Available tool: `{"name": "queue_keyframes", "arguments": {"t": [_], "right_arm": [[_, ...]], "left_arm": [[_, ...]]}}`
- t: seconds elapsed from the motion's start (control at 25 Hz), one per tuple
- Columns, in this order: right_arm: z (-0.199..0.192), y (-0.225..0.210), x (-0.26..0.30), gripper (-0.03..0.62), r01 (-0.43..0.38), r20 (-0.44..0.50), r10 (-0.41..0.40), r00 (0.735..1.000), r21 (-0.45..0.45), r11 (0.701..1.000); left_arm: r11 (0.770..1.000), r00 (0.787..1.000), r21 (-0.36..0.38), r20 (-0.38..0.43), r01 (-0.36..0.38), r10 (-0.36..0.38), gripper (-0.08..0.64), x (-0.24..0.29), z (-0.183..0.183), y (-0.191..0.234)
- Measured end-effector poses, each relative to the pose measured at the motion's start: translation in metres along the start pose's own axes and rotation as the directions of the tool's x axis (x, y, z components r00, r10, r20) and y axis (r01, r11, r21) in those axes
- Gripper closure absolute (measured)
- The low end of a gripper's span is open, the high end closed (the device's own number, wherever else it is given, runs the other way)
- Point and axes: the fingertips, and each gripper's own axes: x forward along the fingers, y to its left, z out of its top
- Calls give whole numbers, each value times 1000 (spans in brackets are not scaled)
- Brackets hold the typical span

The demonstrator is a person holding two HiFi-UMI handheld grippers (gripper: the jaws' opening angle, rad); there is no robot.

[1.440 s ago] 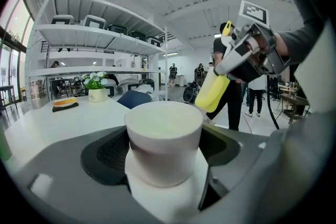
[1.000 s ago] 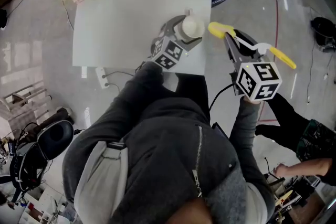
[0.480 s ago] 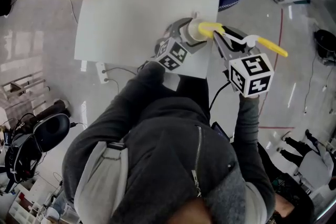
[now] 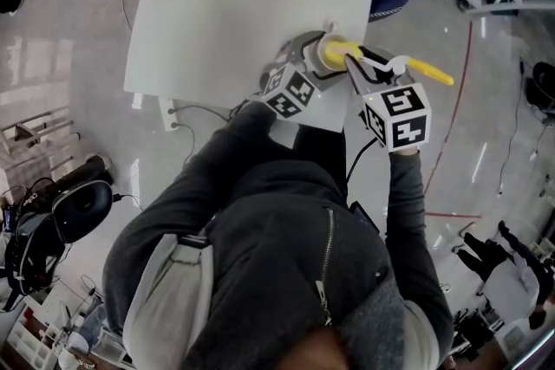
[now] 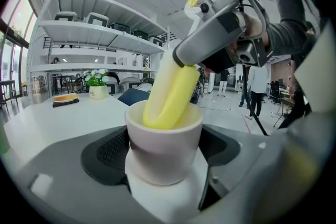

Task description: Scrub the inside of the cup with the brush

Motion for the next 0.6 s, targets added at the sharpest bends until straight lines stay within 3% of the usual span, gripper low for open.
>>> {"name": "queue_keyframes", "arguments": {"t": [0.6], "right_arm": [[-14, 10, 22, 477, 1, -69, -7, 998, -88, 996]], "left_arm": [[1000, 1000, 1, -2, -7, 7, 149, -1, -3, -1]]}}
